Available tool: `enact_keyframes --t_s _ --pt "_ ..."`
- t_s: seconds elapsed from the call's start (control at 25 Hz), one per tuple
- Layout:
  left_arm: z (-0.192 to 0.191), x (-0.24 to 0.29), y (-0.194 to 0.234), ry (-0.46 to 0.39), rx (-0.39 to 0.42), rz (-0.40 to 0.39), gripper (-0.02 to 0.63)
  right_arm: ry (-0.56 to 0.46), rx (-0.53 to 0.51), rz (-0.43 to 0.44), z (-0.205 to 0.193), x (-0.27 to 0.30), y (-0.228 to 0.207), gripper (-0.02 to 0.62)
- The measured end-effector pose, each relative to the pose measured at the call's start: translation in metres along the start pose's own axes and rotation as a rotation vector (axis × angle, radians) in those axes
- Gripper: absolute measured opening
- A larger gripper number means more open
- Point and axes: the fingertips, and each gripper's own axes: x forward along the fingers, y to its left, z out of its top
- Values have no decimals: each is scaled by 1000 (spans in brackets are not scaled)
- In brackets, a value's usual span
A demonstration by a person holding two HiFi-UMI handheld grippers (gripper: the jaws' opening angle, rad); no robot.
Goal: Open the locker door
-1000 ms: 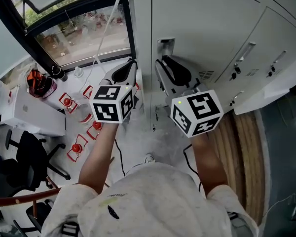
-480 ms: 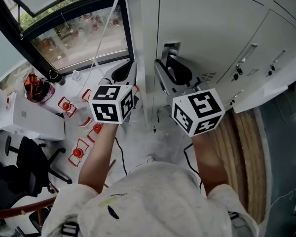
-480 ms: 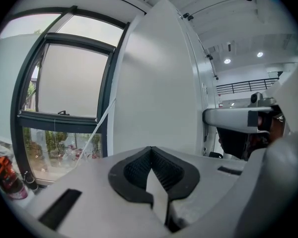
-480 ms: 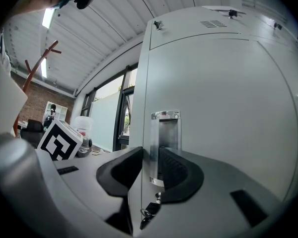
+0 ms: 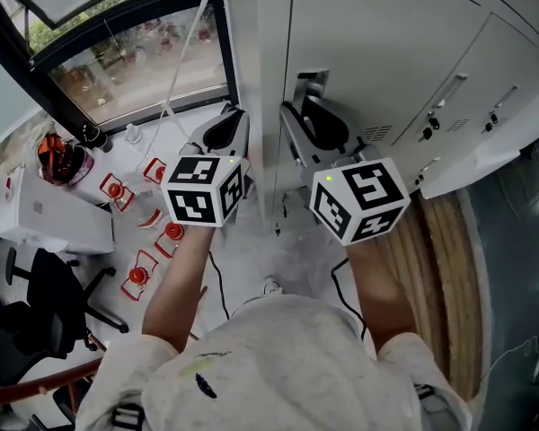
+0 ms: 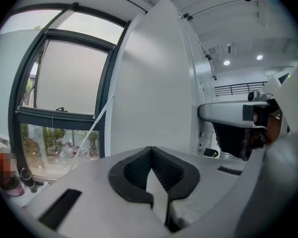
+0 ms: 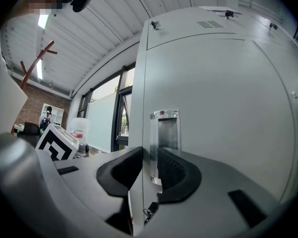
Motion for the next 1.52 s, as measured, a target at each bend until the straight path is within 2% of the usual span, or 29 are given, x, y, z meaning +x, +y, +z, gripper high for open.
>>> enact_keyframes --t_s 0.28,1.0,1.52 --pt "-1 -9 -6 -5 -10 25 5 7 6 8 1 -2 0 84" --pt "-5 -40 -53 -17 -23 115 5 -1 3 159 2 -50 16 86" --pt "-16 -51 -91 -21 -28 137 5 -22 -10 234 2 -96 22 86"
